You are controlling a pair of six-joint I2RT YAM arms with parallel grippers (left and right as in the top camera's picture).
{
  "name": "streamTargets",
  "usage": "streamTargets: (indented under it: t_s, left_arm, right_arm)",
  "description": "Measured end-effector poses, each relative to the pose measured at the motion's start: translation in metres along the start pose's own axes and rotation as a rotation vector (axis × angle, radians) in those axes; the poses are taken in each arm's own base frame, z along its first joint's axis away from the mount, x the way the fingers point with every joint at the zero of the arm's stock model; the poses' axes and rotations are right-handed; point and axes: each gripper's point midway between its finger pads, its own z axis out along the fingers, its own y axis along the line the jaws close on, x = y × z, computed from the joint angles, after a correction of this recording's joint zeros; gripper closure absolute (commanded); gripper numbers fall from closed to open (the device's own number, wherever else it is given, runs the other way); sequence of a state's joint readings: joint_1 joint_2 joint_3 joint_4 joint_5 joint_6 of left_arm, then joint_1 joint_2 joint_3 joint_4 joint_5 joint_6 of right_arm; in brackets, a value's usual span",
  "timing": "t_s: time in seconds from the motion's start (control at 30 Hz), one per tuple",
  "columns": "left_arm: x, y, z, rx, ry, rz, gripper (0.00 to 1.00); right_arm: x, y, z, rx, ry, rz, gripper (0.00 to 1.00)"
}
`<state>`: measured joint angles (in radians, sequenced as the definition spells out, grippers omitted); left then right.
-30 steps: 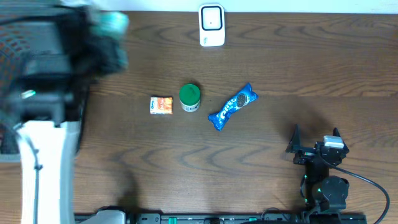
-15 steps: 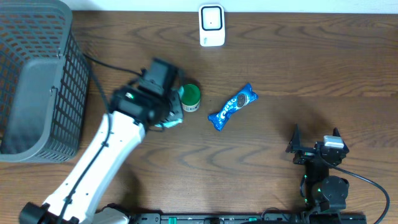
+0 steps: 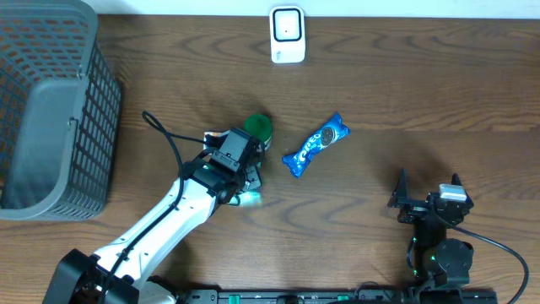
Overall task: Scan the item barcode
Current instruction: 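Lower tissue pack below jar with left gripper and release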
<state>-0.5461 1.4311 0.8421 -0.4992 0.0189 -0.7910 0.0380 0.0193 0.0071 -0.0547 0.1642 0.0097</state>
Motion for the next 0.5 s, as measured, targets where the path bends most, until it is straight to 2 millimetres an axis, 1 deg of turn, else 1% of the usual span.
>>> streamTargets:
  t_s: [0.03,0.07,0.1,0.13,0.2,0.23,0.27,0.33,0.37,0.5]
  left_arm:
    - [-0.004,-0.003,0.0,0.013,-0.016,0.012,0.03]
    - [-0.006,-0.005,0.0,0.02,-0.027,0.021,0.03]
    - [-0.007,-0.006,0.0,0.019,-0.031,0.035,0.03]
    - [-0.008,-0.006,-0.001,0.019,-0.033,0.051,0.07]
    - [-0.011,-0.008,-0.005,0.018,-0.038,0.087,0.31]
    - [-0.013,-0.01,-0.007,0.019,-0.042,0.087,0.81]
    - [-0.02,-0.017,-0.013,0.032,-0.058,0.118,0.92]
    - [-0.026,-0.025,-0.019,0.051,-0.07,0.129,0.93]
    - [-0.026,-0.027,-0.021,0.055,-0.064,0.132,0.93]
    - [-0.01,-0.019,-0.02,0.034,0.009,0.137,0.93]
  right_arm:
    - [0.0,0.0,0.0,0.0,0.0,0.0,0.01]
    - [0.0,0.0,0.0,0.0,0.0,0.0,0.01]
    - [0.0,0.0,0.0,0.0,0.0,0.0,0.01]
    - [0.0,0.0,0.0,0.0,0.0,0.0,0.01]
    - [0.0,0.0,0.0,0.0,0.0,0.0,0.01]
    - [0.0,0.0,0.0,0.0,0.0,0.0,0.01]
    - [0.0,0.0,0.0,0.0,0.0,0.0,0.01]
    - [0.0,0.0,0.0,0.0,0.0,0.0,0.01]
    - [0.0,0.0,0.0,0.0,0.0,0.0,0.01]
    - [0.0,0.0,0.0,0.0,0.0,0.0,0.01]
